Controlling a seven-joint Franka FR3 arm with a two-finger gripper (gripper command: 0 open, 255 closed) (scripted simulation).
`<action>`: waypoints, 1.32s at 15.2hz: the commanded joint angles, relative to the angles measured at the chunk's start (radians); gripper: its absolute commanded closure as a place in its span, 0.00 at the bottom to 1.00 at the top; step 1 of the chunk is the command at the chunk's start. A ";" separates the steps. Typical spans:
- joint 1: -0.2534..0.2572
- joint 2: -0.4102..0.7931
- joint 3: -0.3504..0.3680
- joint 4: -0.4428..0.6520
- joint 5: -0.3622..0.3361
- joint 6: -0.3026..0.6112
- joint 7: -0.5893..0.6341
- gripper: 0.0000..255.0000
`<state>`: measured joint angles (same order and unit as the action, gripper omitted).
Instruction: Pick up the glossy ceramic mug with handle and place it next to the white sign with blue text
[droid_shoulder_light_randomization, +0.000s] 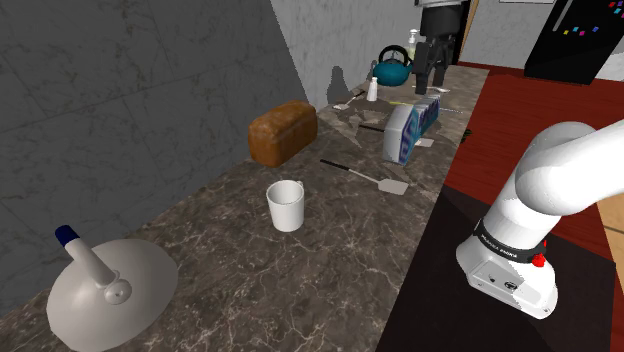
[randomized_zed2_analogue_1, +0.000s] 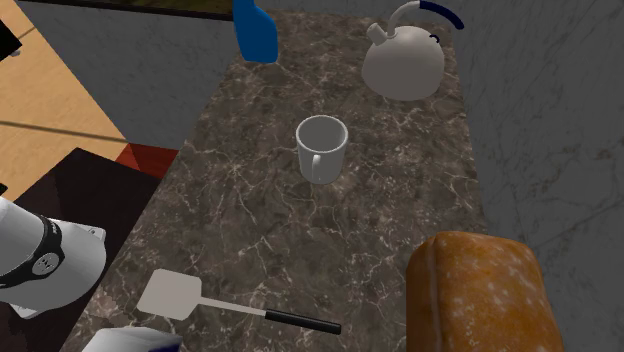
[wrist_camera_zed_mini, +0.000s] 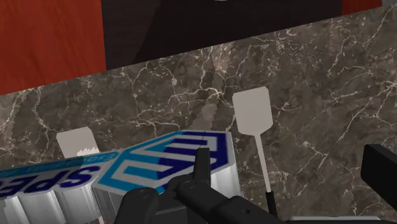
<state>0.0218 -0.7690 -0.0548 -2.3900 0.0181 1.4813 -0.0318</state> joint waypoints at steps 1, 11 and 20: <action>0.000 0.000 0.000 0.000 0.000 0.000 0.000 0.00; 0.076 0.134 0.222 -0.024 0.129 0.195 0.239 0.00; 0.112 0.372 0.414 0.069 0.157 0.371 0.459 0.00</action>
<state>0.1288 -0.4195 0.3370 -2.3274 0.1736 1.8325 0.3987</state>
